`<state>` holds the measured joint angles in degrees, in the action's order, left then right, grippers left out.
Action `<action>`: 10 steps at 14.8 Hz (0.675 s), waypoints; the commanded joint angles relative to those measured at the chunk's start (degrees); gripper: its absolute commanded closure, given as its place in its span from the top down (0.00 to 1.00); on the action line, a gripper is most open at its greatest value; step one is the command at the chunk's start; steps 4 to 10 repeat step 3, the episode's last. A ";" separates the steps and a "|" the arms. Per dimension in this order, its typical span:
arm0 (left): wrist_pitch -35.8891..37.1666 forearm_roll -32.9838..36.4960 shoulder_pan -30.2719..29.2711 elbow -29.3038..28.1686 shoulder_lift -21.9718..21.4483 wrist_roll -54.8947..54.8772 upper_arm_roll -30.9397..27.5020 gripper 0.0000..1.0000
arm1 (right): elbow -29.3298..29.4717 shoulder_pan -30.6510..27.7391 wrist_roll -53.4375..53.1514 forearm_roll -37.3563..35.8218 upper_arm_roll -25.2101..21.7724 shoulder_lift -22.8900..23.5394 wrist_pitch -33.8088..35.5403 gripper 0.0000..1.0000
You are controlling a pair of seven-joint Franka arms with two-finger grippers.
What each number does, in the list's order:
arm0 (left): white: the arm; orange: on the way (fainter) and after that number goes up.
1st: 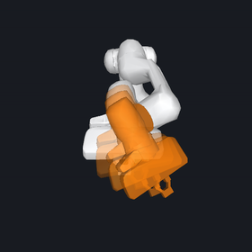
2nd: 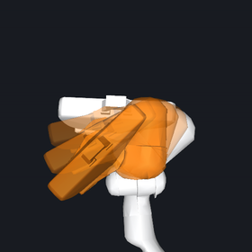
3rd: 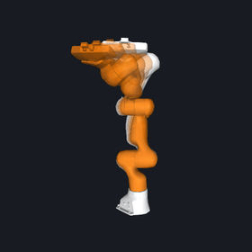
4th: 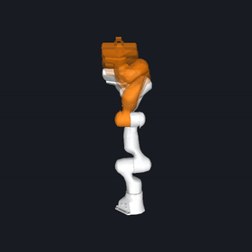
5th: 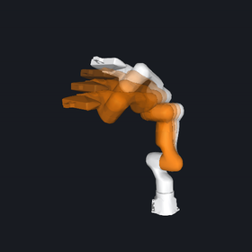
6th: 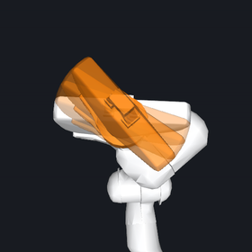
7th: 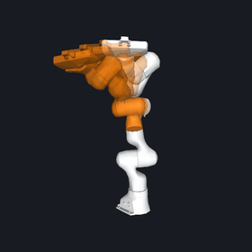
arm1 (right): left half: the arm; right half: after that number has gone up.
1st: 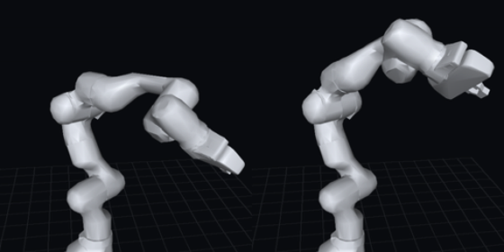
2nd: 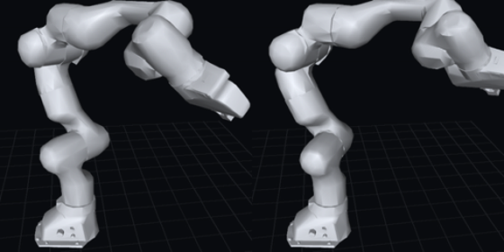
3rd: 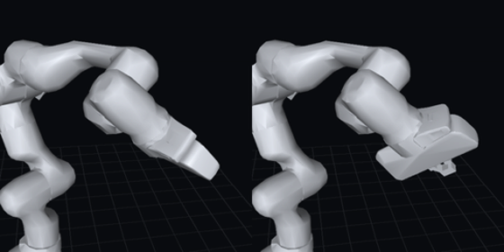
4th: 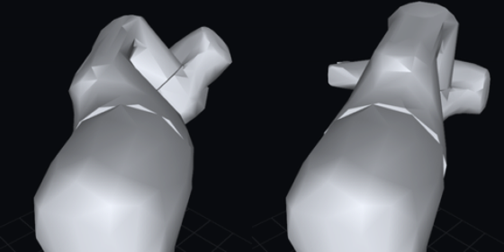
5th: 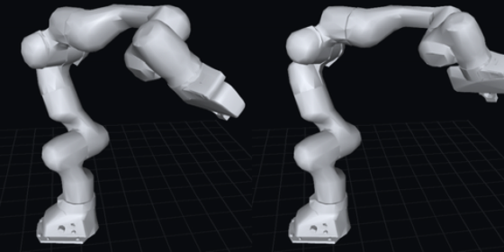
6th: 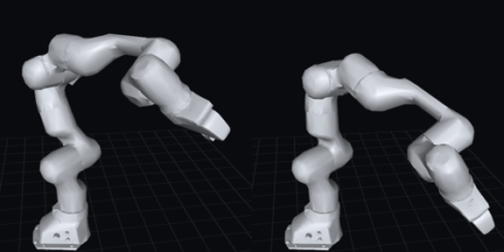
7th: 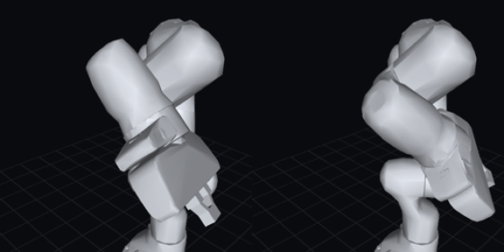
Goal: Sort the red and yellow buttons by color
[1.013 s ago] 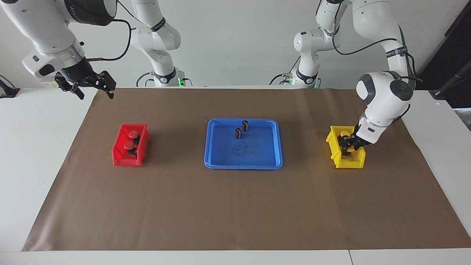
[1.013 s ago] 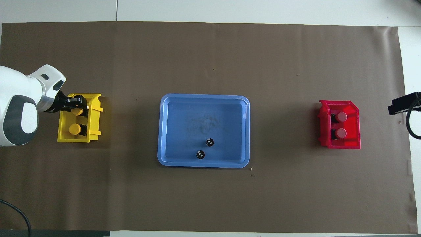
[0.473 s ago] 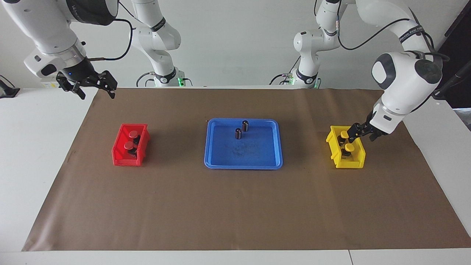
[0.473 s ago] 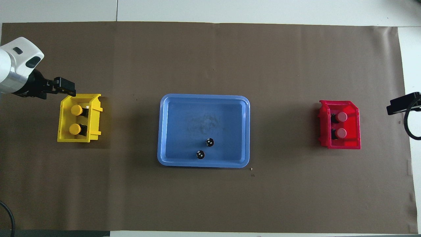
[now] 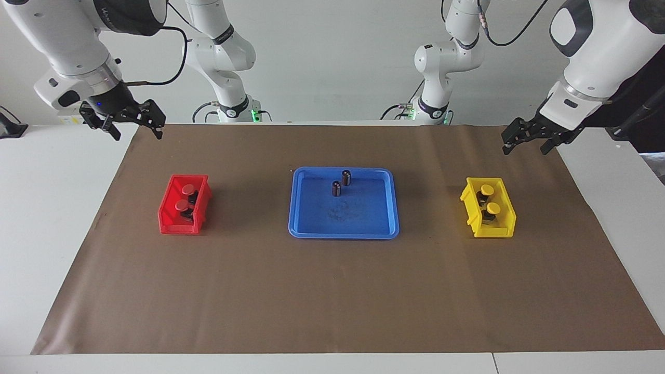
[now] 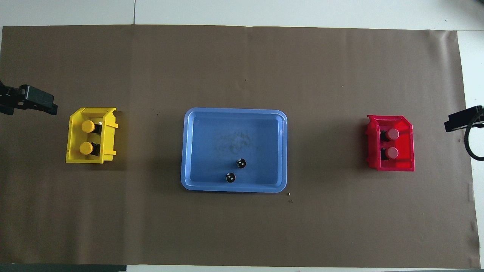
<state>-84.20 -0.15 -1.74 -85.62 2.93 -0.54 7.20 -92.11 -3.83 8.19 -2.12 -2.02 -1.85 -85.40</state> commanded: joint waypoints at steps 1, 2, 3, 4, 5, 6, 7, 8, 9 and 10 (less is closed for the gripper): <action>2.02 0.94 0.59 0.45 -1.52 -1.22 -0.43 1.00 | 0.26 -0.04 -0.19 0.54 0.00 -0.43 1.29 1.00; 1.93 0.77 0.68 0.45 -1.61 -1.22 -0.34 1.00 | 0.26 -0.04 -0.19 0.54 0.00 -0.43 1.29 1.00; 1.93 0.16 0.94 0.45 -1.61 -1.22 -0.34 1.00 | 0.26 -0.12 -0.19 0.54 0.00 -0.43 1.29 1.00; 1.93 0.16 0.94 0.45 -1.61 -1.22 -0.34 1.00 | 0.26 -0.12 -0.19 0.54 0.00 -0.43 1.29 1.00; 1.93 0.16 0.94 0.45 -1.61 -1.22 -0.34 1.00 | 0.26 -0.12 -0.19 0.54 0.00 -0.43 1.29 1.00; 1.93 0.16 0.94 0.45 -1.61 -1.22 -0.34 1.00 | 0.26 -0.12 -0.19 0.54 0.00 -0.43 1.29 1.00; 1.93 0.16 0.94 0.45 -1.61 -1.22 -0.34 1.00 | 0.26 -0.12 -0.19 0.54 0.00 -0.43 1.29 1.00; 1.93 0.16 0.94 0.45 -1.61 -1.22 -0.34 1.00 | 0.26 -0.12 -0.19 0.54 0.00 -0.43 1.29 1.00; 1.93 0.16 0.94 0.45 -1.61 -1.22 -0.34 1.00 | 0.26 -0.12 -0.19 0.54 0.00 -0.43 1.29 1.00; 1.93 0.16 0.94 0.45 -1.61 -1.22 -0.34 1.00 | 0.26 -0.12 -0.19 0.54 0.00 -0.43 1.29 1.00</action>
